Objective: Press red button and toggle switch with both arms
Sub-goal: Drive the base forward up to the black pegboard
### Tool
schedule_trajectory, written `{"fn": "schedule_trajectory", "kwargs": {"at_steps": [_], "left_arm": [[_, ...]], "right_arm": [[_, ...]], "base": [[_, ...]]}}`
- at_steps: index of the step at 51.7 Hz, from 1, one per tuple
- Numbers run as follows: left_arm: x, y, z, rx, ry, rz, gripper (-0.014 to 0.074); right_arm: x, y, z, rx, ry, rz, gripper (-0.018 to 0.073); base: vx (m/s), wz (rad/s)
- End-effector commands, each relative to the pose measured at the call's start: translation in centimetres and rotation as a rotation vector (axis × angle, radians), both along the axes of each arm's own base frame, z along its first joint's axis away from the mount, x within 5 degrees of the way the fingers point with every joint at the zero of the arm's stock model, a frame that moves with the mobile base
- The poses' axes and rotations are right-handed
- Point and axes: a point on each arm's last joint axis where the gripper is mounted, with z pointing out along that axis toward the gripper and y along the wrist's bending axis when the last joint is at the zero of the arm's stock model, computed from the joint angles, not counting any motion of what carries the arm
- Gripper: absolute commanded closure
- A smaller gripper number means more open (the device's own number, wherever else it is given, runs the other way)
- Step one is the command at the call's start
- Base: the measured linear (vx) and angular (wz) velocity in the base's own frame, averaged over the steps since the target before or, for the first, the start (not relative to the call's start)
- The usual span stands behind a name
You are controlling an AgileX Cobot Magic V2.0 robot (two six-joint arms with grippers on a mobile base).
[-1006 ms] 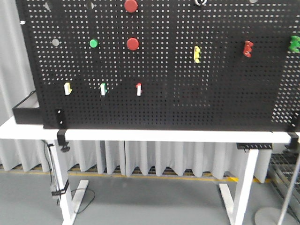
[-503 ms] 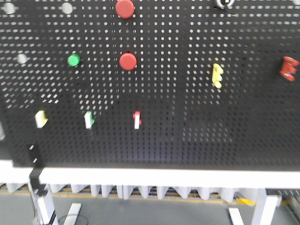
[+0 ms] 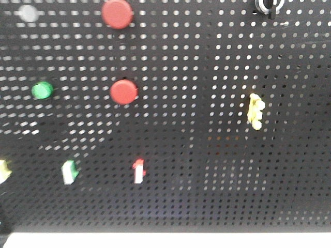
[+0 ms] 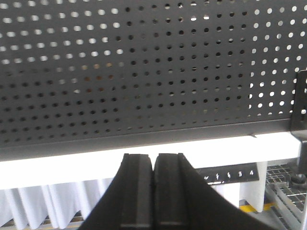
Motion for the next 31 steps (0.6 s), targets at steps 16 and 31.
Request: {"fn": "schedule_trajectory", "kwargs": {"at_steps": [16, 31], "left_arm": [[0.02, 0.06, -0.29, -0.022, -0.065, 0.007, 0.0595], [0.02, 0.06, -0.29, -0.022, -0.065, 0.007, 0.0595]], "right_arm": [[-0.05, 0.00, 0.44, -0.021, -0.083, -0.003, 0.0562], [-0.05, 0.00, 0.44, -0.021, -0.083, -0.003, 0.0562]], "base": [[0.14, -0.07], [0.09, 0.05]]}}
